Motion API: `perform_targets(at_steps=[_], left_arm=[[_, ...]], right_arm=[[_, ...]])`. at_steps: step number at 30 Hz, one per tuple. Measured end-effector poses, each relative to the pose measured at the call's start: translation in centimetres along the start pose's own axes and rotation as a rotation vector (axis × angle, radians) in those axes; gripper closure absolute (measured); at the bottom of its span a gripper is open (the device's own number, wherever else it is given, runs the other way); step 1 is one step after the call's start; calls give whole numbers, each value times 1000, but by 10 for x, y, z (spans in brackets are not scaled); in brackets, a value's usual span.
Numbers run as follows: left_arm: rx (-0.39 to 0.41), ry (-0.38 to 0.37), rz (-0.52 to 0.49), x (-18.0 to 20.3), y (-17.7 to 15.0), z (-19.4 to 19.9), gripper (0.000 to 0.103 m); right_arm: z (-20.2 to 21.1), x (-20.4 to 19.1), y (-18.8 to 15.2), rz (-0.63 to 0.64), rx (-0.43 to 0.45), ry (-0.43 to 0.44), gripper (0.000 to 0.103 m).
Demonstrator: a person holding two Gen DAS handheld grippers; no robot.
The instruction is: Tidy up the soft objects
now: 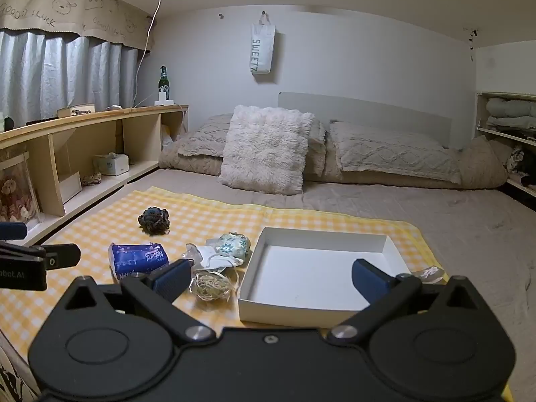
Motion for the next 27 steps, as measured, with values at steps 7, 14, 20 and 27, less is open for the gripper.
perform_targets(at_steps=[7,14,20,27], left_arm=[[0,0,0,0,0,0,0],[-1,0,-1,0,0,0,0],[-2,-1,-2,0,0,0,0],[-2,-1,-2,0,0,0,0]], right_arm=[[0,0,0,3,0,-1,0],[1,-1,1,4,0,-1,0],[1,-1,1,5,0,-2,0],[2,-1,1,6,0,-2,0]])
Point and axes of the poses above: each gripper's, at about its wrist camera, not at the fingertips, and z roughly against the way its jaws point, x to its right, y to its top, the point moved 3 cm from there along -z, roughly the way its jaws point, and after that the axes turned 7 degrees about y, right-handed, at the moved point
